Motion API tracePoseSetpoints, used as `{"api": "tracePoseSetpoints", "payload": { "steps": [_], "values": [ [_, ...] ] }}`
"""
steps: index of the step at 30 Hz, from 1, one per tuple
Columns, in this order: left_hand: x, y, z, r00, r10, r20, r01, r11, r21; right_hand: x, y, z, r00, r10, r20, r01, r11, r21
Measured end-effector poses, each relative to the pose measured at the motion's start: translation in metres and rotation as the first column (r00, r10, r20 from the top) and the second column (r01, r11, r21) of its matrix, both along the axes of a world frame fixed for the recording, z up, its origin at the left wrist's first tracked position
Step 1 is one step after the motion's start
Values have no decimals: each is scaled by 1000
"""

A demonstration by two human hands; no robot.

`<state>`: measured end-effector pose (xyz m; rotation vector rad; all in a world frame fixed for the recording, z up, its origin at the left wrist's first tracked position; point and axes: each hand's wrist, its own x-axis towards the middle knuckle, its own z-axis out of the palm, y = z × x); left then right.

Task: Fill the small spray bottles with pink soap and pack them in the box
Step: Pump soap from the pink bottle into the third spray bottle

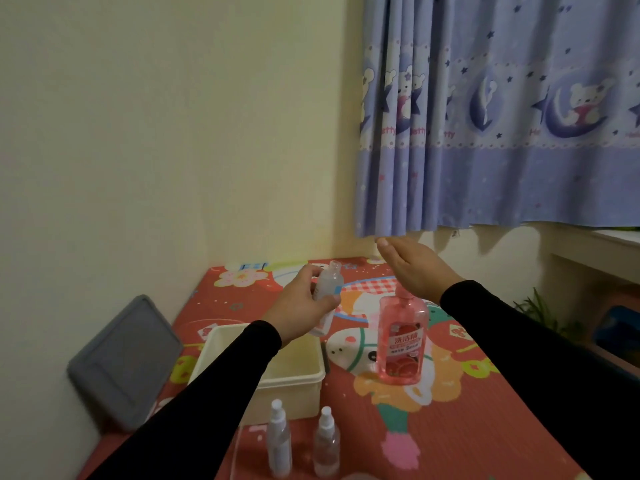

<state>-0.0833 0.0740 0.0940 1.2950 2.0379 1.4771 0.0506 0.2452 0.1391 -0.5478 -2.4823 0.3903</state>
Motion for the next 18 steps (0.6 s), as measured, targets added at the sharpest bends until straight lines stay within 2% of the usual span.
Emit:
{"api": "tracePoseSetpoints", "payload": {
  "steps": [8, 18],
  "values": [
    [9, -57, -12, 997, 62, 46, -64, 997, 52, 16, -41, -23, 998, 66, 20, -66, 997, 30],
    [9, -121, -38, 982, 179, 53, -182, 982, 45, 18, -116, -54, 968, 249, 39, -249, 968, -11]
  ]
}}
